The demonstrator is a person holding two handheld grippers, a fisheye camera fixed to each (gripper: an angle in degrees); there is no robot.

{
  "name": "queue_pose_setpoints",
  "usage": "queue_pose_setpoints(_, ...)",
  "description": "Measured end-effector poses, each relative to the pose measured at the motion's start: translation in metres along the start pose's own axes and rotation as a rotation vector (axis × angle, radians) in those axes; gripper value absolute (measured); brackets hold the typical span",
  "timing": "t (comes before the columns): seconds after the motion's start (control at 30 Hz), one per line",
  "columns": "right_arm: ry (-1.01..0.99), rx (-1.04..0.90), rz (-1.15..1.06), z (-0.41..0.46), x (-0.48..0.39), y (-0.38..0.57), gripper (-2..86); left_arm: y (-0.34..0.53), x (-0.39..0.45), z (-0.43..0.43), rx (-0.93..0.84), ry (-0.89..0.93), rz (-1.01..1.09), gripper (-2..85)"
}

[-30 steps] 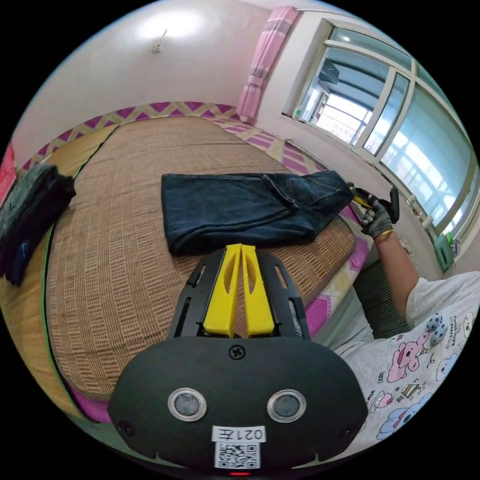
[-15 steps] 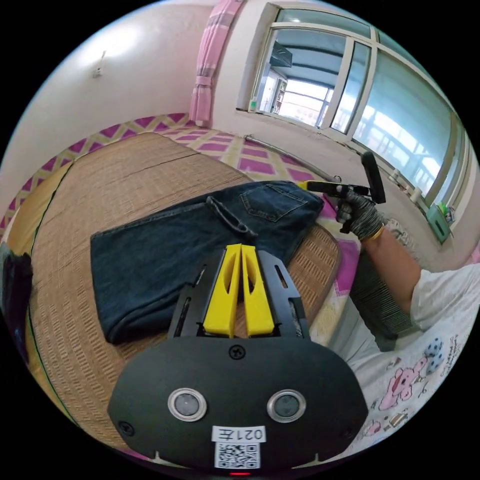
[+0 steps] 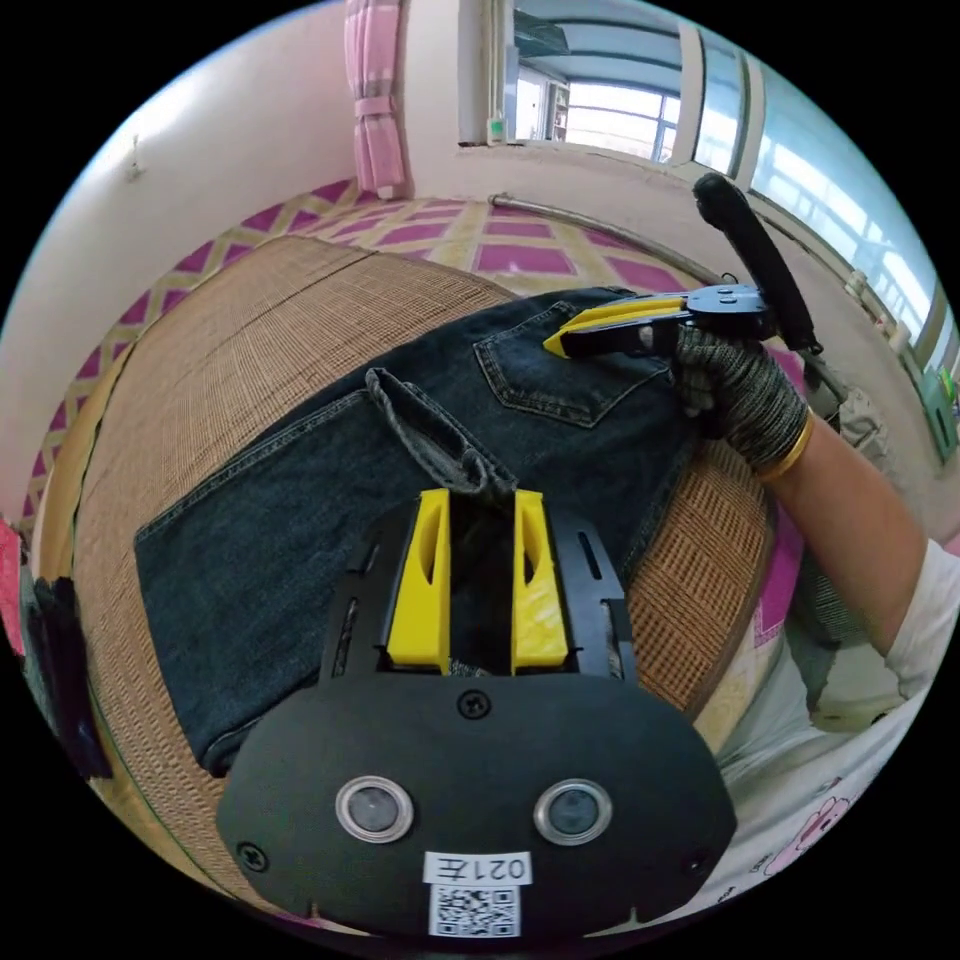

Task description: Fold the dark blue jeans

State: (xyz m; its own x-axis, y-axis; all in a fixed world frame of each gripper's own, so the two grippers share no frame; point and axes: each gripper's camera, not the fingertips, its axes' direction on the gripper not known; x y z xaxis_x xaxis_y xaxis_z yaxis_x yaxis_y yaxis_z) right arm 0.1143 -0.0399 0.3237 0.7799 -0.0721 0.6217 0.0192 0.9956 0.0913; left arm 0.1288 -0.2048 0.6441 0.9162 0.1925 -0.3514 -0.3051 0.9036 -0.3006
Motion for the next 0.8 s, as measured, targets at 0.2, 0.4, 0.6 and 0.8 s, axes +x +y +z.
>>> queue_pose_setpoints(0.2,-0.004,-0.001,0.012,0.001,-0.006,-0.002,8.9,0.02,-0.081,-0.098,0.247,0.032,-0.158,3.5)
queue_pose_setpoints(0.4,-0.004,-0.001,0.015,0.002,-0.012,-0.005,8.8,0.116,-0.232,-0.254,0.432,-0.143,-0.392,3.4)
queue_pose_setpoints(0.6,0.007,-0.003,0.012,0.002,-0.019,-0.008,8.8,0.251,-0.383,-0.314,0.398,-0.321,-0.765,3.5)
queue_pose_setpoints(0.8,0.01,-0.014,0.008,0.002,-0.025,-0.013,8.8,0.303,-0.472,-0.247,0.151,-0.155,-0.894,3.6)
